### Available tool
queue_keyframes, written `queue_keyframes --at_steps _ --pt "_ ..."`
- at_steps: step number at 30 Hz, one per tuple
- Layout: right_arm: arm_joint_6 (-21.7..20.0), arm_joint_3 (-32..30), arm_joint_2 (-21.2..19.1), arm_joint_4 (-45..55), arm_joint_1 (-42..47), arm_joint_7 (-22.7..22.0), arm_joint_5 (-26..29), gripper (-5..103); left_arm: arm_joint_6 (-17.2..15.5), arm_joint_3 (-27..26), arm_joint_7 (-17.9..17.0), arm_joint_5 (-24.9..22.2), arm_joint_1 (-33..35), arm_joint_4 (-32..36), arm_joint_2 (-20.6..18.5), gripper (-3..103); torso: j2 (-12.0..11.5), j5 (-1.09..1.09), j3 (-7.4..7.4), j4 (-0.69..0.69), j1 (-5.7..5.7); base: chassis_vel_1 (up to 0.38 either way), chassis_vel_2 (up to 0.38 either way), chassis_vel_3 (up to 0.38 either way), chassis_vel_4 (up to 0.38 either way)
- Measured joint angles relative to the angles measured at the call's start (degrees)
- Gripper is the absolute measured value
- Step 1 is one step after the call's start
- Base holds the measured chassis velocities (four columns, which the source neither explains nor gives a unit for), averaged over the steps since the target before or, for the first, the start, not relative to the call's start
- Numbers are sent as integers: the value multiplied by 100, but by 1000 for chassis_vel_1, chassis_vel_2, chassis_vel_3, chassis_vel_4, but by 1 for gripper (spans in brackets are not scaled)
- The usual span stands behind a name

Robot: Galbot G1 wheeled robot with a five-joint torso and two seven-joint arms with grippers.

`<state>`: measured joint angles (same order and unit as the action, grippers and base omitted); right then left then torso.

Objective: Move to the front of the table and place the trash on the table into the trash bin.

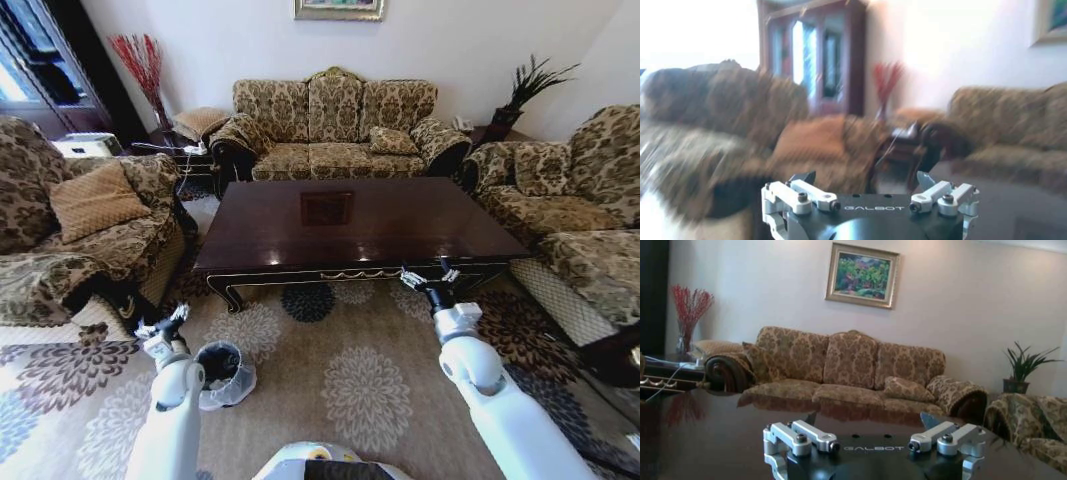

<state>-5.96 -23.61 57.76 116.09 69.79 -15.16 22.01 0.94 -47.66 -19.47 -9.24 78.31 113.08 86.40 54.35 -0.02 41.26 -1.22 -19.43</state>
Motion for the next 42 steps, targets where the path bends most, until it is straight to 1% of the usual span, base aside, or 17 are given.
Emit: queue_keyframes --at_steps 3,6,17,26,33,42 --pt "10 -1 11 0 12 56 32 100 10 122 159 175 227 438 120 100 0 1 0 0 0 0 0 0 0" --pt "68 -16 17 -17 22 109 50 100 -18 150 194 218 293 557 201 100 0 2 0 0 0 0 0 0 0" --pt "161 -58 12 -90 55 226 89 100 -26 153 206 339 372 586 282 100 0 2 0 0 1 -26 23 25 -23" --pt "203 -38 -8 -131 85 242 132 100 -47 152 155 385 399 667 305 100 0 2 1 0 -2 -99 98 110 -100" --pt "296 -112 -37 -197 197 291 138 100 -40 156 148 533 437 679 365 100 0 2 1 1 -1 -99 84 102 -86" --pt "292 -136 -59 -196 191 292 158 100 -42 162 152 588 429 699 360 100 0 2 1 -1 -1 -88 45 102 -36"
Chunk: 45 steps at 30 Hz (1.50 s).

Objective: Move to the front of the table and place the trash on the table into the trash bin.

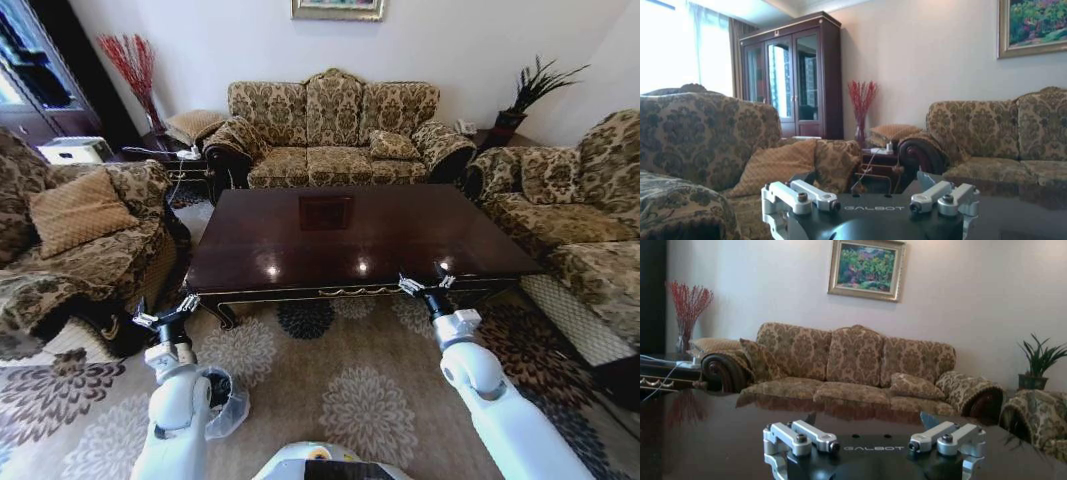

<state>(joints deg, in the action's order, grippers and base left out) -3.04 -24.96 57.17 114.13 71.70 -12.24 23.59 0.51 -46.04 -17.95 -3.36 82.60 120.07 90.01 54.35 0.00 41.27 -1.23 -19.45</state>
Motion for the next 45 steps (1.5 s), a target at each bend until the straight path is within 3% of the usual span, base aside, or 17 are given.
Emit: queue_keyframes --at_steps 19,26,28,37,45 --pt "86 82 43 16 -3 -28 -152 100 169 -45 14 28 142 3 114 100 0 -2 0 2 0 -164 -130 181 128" --pt "33 202 68 68 -10 -113 -226 100 169 -20 18 28 117 -12 126 100 0 6 -1 2 2 -34 -39 19 15" --pt "-109 210 65 114 -19 -146 -226 100 177 -23 18 25 118 -36 127 100 0 2 -1 -4 2 55 70 -16 -28" --pt "-186 265 65 159 -17 -155 -229 100 285 -39 25 10 179 -93 134 100 0 -1 -1 3 1 13 13 0 -3" --pt "-158 359 98 253 85 0 -324 100 455 -58 117 29 337 -77 166 100 0 1 -1 0 1 -55 -47 62 65"
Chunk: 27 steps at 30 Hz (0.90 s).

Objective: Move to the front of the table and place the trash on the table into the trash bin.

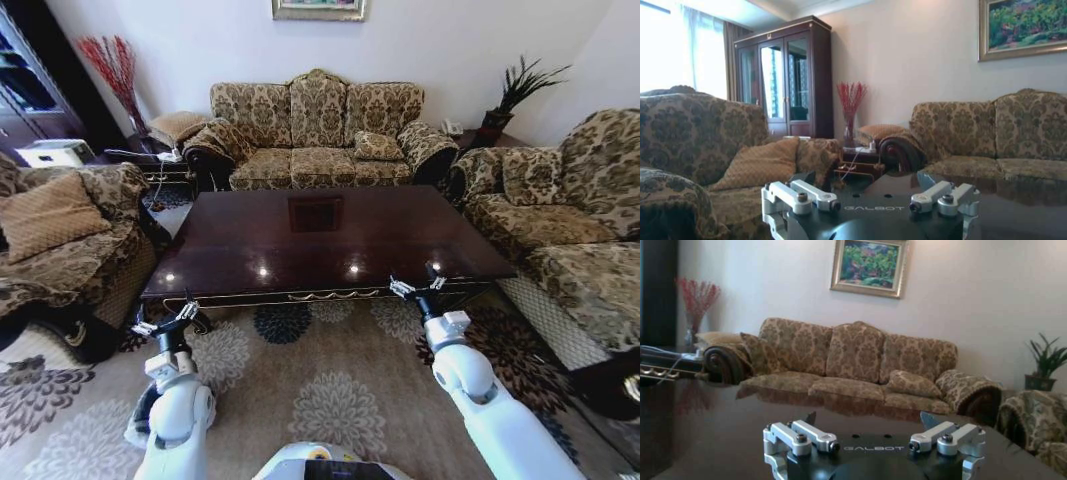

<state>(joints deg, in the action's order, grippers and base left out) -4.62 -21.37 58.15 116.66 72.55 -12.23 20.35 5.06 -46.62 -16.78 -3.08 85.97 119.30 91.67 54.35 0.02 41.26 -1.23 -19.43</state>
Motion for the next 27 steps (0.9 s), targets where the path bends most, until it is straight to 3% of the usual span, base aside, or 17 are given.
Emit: queue_keyframes --at_steps 5,15,21,24,27 --pt "9 61 6 43 -1 71 2 100 27 -12 18 2 31 67 9 100 0 -1 0 1 0 -165 -154 180 153" --pt "153 248 31 39 20 16 -122 100 125 3 52 14 186 123 53 100 -1 -5 2 1 -6 -377 -147 348 136" --pt "159 354 73 38 39 -112 -223 100 124 3 98 -32 192 142 54 100 -2 -3 3 2 -6 -160 -31 126 14" --pt "19 313 165 121 88 -305 -334 100 58 -19 351 -319 278 213 49 100 0 8 -2 -1 4 64 19 -71 -15" --pt "-111 124 268 233 261 -337 -370 100 -97 12 594 -640 497 423 41 100 0 -3 -1 -5 3 98 33 -74 5"
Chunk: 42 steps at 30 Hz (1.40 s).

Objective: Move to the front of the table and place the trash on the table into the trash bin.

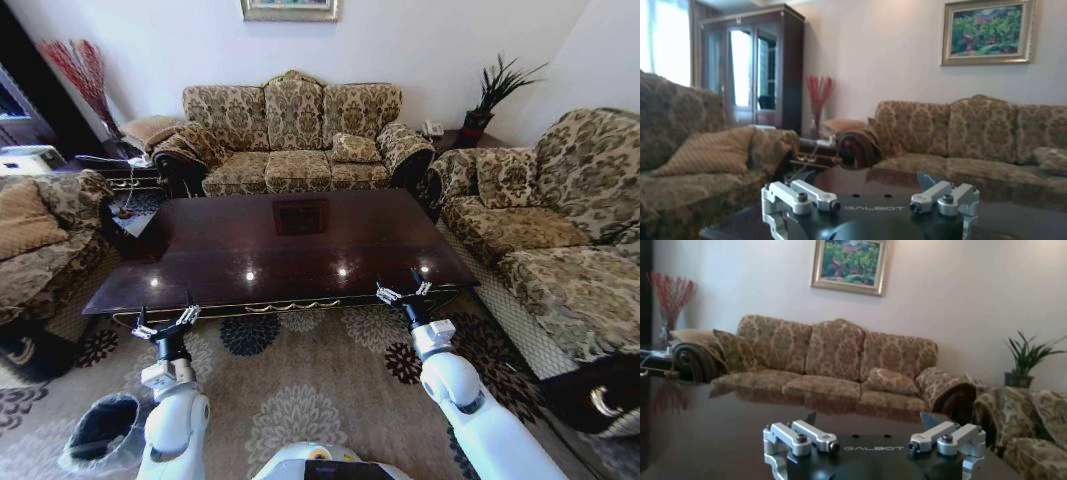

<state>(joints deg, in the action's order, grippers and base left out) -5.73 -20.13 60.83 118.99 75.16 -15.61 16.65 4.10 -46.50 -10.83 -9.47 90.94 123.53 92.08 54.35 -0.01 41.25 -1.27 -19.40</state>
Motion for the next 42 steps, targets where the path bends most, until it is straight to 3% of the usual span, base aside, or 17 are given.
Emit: queue_keyframes --at_steps 5,12,18,25,42 --pt "-39 -538 241 310 564 34 -97 100 -238 78 457 -599 392 337 -77 100 0 -4 1 6 -3 10 5 2 3" --pt "193 -1159 623 743 1449 278 -431 100 -371 57 806 -938 599 466 -288 100 0 1 1 6 -3 0 0 0 0" --pt "697 -1390 1186 1273 2501 478 -986 100 -625 -90 1742 -1304 688 507 -674 100 0 2 1 8 -3 0 0 0 0" --pt "764 -1451 1253 1379 2568 526 -926 100 -781 57 1709 -1135 602 578 -530 100 0 2 1 5 -4 0 0 0 0" --pt "749 -1437 1236 1370 2528 505 -897 100 -794 74 1641 -1068 591 589 -505 100 0 1 1 6 -4 0 0 0 0"
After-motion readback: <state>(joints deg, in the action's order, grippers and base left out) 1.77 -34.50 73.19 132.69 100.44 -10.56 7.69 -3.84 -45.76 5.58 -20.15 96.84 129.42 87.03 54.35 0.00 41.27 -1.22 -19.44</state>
